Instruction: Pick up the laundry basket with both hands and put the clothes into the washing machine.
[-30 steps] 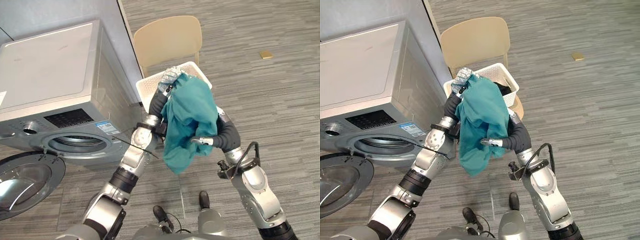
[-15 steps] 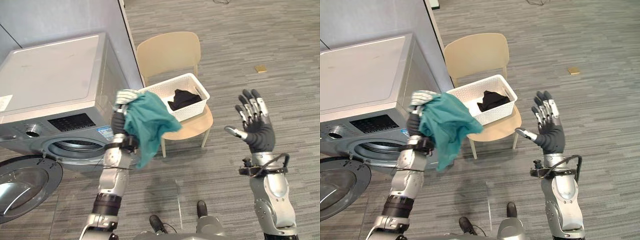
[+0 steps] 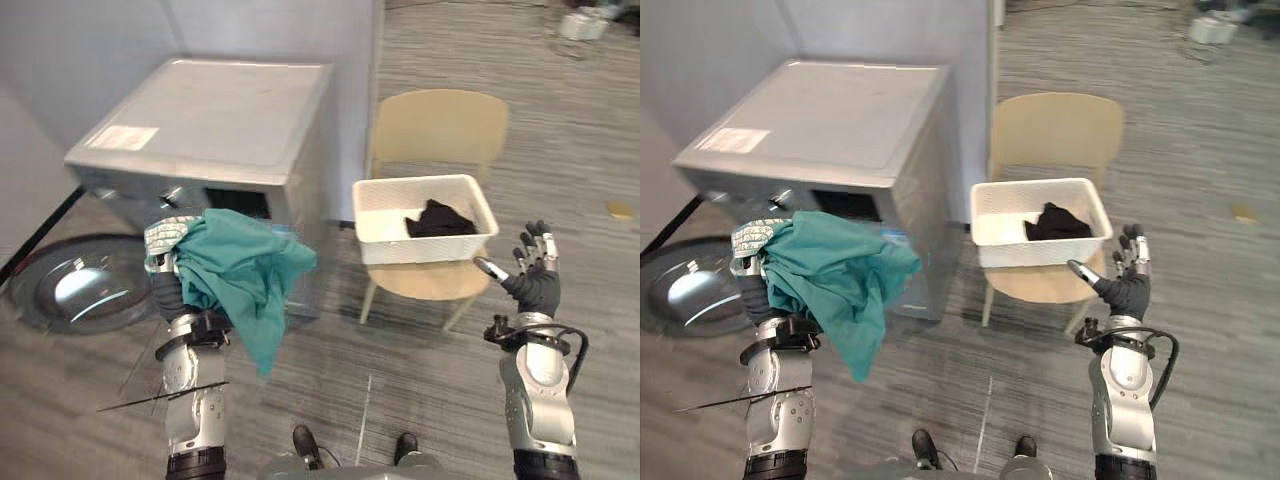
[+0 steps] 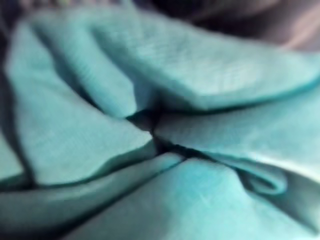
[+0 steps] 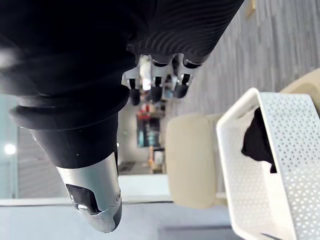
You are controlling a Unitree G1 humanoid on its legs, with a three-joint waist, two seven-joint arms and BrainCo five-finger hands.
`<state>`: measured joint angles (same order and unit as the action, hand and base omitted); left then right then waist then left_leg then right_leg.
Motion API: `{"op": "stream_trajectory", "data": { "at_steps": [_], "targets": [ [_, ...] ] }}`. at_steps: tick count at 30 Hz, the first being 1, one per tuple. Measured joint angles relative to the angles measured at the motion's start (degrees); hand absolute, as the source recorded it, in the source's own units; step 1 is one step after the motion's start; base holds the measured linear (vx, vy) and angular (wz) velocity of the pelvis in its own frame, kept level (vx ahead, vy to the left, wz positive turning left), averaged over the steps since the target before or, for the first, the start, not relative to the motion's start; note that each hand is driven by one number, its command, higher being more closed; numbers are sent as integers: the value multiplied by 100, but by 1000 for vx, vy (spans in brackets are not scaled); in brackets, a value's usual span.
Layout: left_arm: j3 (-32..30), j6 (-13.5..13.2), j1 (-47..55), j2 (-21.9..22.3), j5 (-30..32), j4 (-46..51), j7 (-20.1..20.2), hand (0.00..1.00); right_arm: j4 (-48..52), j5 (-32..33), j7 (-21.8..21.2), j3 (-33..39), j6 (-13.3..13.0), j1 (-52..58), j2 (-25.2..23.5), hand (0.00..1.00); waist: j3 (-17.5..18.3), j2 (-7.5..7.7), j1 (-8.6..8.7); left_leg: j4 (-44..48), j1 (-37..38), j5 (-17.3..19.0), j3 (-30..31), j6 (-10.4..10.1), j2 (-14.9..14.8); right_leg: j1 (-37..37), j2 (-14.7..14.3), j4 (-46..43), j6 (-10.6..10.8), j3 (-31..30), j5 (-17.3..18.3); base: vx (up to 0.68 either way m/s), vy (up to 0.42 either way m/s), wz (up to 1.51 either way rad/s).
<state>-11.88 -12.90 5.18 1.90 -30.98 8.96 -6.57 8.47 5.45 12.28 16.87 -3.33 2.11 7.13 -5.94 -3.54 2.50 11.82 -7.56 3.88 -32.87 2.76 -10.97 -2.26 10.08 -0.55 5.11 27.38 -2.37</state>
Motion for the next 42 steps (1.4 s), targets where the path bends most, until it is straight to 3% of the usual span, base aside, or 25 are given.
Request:
{"op": "stream_trajectory", "data": {
  "at_steps": [3, 4, 5, 6, 10, 11, 12, 13, 14, 15, 18, 22, 27, 28, 29, 30, 31, 32, 33, 35, 37, 38, 39, 41, 42],
  "targets": [
    [14, -22, 151, 24, 8, -3, -8, 100, -32, -506, 162, 315, 120, 19, -13, 0, 17, 39, 18, 267, -113, 445, -239, 5, -11, -109, 180, -234, 80, 478, 74, -16, 153, 91],
    [56, -33, 135, 14, 19, 5, 0, 100, -27, -819, 245, 598, 199, 133, -83, 0, 31, 278, 115, 615, -92, 682, -759, 236, -73, -229, 451, -108, 163, 889, 123, 58, 200, 122],
    [113, -60, 120, 38, 27, -30, 0, 100, -32, -1073, 309, 847, 292, 193, -117, 0, 45, 130, 131, 1182, -189, 883, -1251, 491, -531, -284, 451, -179, 284, 1138, 113, 57, 280, 162],
    [245, -28, 130, 49, 57, -77, 12, 100, -42, -1550, 438, 1277, 550, 277, -172, 0, 40, -10, 226, 1580, -301, 1084, -1358, 83, -673, -326, 527, -478, 378, 1496, 204, 45, 256, 112],
    [461, 24, 169, 143, 243, -302, 61, 100, -25, -2455, 539, 2102, 993, 513, -334, 0, 11, 104, 307, 1567, -401, 1552, -1060, 102, -56, -458, 1226, -1079, 421, 1821, 143, 54, 377, 106],
    [541, 88, 165, 131, 254, -457, 141, 100, -24, -2826, 495, 2320, 1183, 596, -364, 0, 8, 107, 322, 1571, -356, 1610, -930, 196, 176, -319, 1655, -1789, 333, 1784, 188, 153, 548, 92],
    [709, 193, 168, 115, 268, -538, 172, 100, -25, -3256, 452, 2474, 1406, 761, -462, 0, -35, 179, 372, 1556, -269, 1639, -718, 440, 467, -12, 2147, -2968, -426, 1476, 450, 158, 538, 98],
    [779, 217, 169, 80, 274, -568, 179, 100, -27, -3347, 408, 2526, 1470, 858, -547, 0, -59, 206, 416, 1532, -195, 1669, -637, 494, 556, 101, 2202, -3434, -771, 1205, 596, 129, 422, 88],
    [817, 249, 173, 55, 273, -612, 188, 100, -35, -3411, 388, 2541, 1518, 967, -640, 0, -78, 240, 451, 1477, -93, 1681, -574, 514, 636, 249, 2162, -3866, -1035, 836, 728, 157, 316, 62],
    [915, 271, 203, -29, 272, -689, 184, 100, -90, -3477, 387, 2545, 1536, 1275, -937, 0, -176, 321, 439, 1176, 369, 1683, -489, 515, 799, 669, 1729, -4819, -891, -254, 1102, 148, 280, 44],
    [1252, 252, 220, -100, 273, -678, 230, 100, -956, -3227, 367, 2603, 1484, 1987, -1262, 0, -217, 354, 455, 484, 976, 1531, -187, 415, 1097, 1333, 761, -5632, -534, -923, 1599, 128, 205, 51],
    [1761, 250, -185, 0, 271, -1177, 287, 100, -3708, -2096, 130, 3337, 1299, 2398, -1474, 0, -229, 568, 587, 32, 1366, 1441, 585, 363, 1581, 1999, -27, -4399, -525, -938, 1824, 207, 141, 105],
    [1958, 252, -333, 166, 293, -1643, 287, 100, -5686, -740, -367, 3411, 1065, 2584, -1554, 0, -203, 433, 840, -408, 1925, 1506, 913, 248, 1779, 1993, -465, -3256, -663, -930, 1703, 274, 96, 93],
    [1970, 250, -335, 165, 355, -1678, 287, 100, -5725, -647, -489, 3251, 1018, 2581, -1541, 0, -194, 367, 933, -116, 2000, 1634, 786, 15, 1686, 1802, -612, -3107, -830, -908, 1629, 390, 72, 30],
    [1984, 249, -349, 166, 397, -1696, 283, 100, -5752, -597, -518, 3073, 930, 2537, -1454, 0, -196, 422, 981, 1129, 1668, 1634, 335, 16, 1411, 1612, -642, -2979, -1059, -992, 1423, 570, 113, 9],
    [2061, 246, -379, 163, 401, -1679, 287, 100, -5745, -614, -500, 2948, 830, 2474, -1385, 0, -256, 331, 938, 2905, 1145, 1463, -27, -69, 752, 1365, -861, -2815, -1160, -1104, 1354, 497, 119, -29],
    [2055, 242, -369, 160, 400, -1644, 293, 100, -5708, -651, -487, 2805, 830, 2430, -1330, 0, -277, 293, 865, 3689, 895, 1132, -46, -34, 442, 1248, -998, -2706, -1110, -1279, 1369, 396, 129, -93],
    [1953, 229, -319, 162, 394, -1625, 287, 100, -5569, -704, -480, 2515, 831, 2325, -1235, 0, -273, 257, 764, 4567, 559, 247, 62, 46, 162, 1087, -1127, -2539, -1063, -1661, 1349, 357, 277, -188],
    [1834, 216, -245, 133, 394, -1543, 269, 100, -5429, -811, -478, 1839, 789, 2178, -1117, 0, -292, 308, 570, 5434, 172, 248, 193, 154, -162, 908, -1208, -2439, -1063, -2288, 1340, 343, 298, -217],
    [1865, 107, -102, 89, 398, -1498, 278, 100, -5430, -1049, -478, 1121, 693, 1773, -906, 0, -301, 345, 345, 5704, -93, 664, 515, 88, -641, 727, -1293, -2351, -1052, -3169, 1343, 272, 310, -263],
    [1896, 105, 120, 93, 409, -1488, 299, 100, -5440, -1148, -475, 715, 680, 1297, -891, 0, -303, 336, 259, 4728, -135, 1064, 1184, -132, -691, 666, -1309, -2211, -844, -4112, 1295, 162, 422, -260],
    [1969, 121, 279, 100, 423, -1499, 381, 100, -5421, -1264, -491, 497, 602, 1141, -783, 0, -283, 278, 215, 3512, 119, 1179, 1611, -263, -633, 716, -1327, -2127, -639, -4716, 1256, 75, 521, -274],
    [2046, 127, 391, 154, 428, -1538, 473, 100, -5318, -1296, -488, 323, 491, 1079, -671, 0, -201, 41, 170, 1989, 375, 917, 1982, -345, -602, 904, -1456, -2129, -371, -5216, 1256, 49, 578, -261],
    [2019, 134, 436, 149, 444, -1617, 604, 100, -5257, -1340, -471, 293, 452, 902, -543, 0, -105, -290, 293, 1073, 616, 1211, 2000, -1215, -548, 1328, -1543, -2190, 49, -5671, 1244, 29, 588, -202],
    [1773, 140, 443, 158, 454, -1774, 639, 100, -5229, -1411, -475, 220, 463, 805, -619, 0, -121, -71, 307, 961, 631, 1175, 1261, -1059, -237, 1674, -1242, -2228, 446, -5806, 1061, 50, 473, -189]
  ]
}}
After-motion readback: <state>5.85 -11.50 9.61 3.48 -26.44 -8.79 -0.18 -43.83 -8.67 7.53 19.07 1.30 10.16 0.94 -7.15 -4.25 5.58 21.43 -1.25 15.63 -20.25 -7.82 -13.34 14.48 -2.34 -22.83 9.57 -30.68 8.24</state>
